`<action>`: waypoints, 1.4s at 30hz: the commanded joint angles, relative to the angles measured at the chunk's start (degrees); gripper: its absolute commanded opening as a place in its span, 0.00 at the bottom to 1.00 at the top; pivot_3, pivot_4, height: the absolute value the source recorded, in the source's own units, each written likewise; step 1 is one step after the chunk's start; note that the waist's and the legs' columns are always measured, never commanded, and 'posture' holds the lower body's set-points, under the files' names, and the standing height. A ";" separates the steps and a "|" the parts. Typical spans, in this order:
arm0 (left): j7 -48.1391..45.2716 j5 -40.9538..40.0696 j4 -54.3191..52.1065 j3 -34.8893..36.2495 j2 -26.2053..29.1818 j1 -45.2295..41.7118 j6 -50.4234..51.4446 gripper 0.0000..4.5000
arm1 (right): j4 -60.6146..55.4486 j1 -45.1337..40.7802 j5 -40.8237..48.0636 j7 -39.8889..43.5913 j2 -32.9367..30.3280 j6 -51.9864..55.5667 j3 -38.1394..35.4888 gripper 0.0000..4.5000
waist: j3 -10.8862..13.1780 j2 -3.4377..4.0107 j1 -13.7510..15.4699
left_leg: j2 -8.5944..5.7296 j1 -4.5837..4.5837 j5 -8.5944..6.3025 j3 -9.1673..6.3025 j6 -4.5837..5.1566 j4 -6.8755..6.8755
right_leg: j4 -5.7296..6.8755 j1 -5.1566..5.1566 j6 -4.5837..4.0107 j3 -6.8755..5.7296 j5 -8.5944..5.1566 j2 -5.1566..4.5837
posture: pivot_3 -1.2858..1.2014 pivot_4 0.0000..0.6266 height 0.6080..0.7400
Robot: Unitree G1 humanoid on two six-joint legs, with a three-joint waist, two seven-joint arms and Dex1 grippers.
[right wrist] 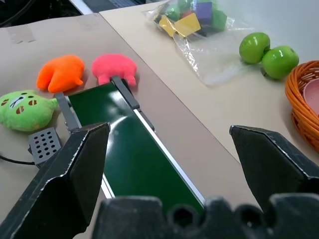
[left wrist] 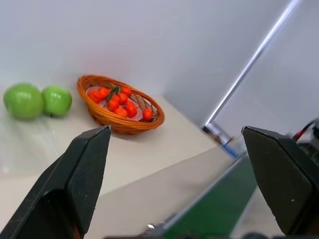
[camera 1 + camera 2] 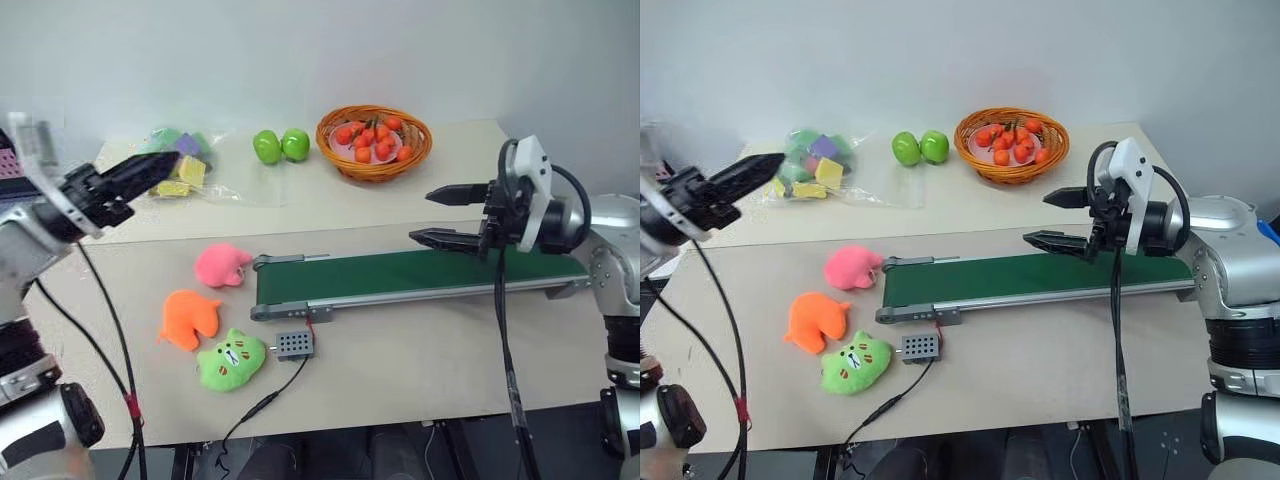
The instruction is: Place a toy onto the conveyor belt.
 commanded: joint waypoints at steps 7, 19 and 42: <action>2.50 -7.26 19.19 17.99 6.79 13.98 12.50 1.00 | 1.00 -2.62 -1.16 2.28 0.75 -2.03 0.37 1.00 | 0.00 0.00 -0.68 | 0.03 0.03 -0.03 0.00 -0.05 -0.04 | 0.08 -0.12 -0.02 -0.02 0.00 0.07 | 0.52 0.24 1.00; -4.56 -0.96 27.70 17.75 8.28 29.93 7.43 1.00 | -1.01 -3.22 0.42 7.12 2.80 -0.71 2.94 1.00 | 0.00 0.00 -0.47 | 0.25 0.81 -0.01 0.33 -0.16 -0.80 | -0.06 0.17 -0.15 0.01 -0.04 0.10 | 0.52 0.24 1.00; -13.64 14.05 33.64 -5.35 -4.03 22.42 -5.76 1.00 | -4.70 -4.82 0.56 4.69 1.53 2.79 2.01 1.00 | -0.11 -0.05 0.51 | 0.42 0.81 -0.03 0.53 -0.17 -0.81 | -0.07 0.17 -0.29 0.00 0.06 0.16 | 0.52 0.24 1.00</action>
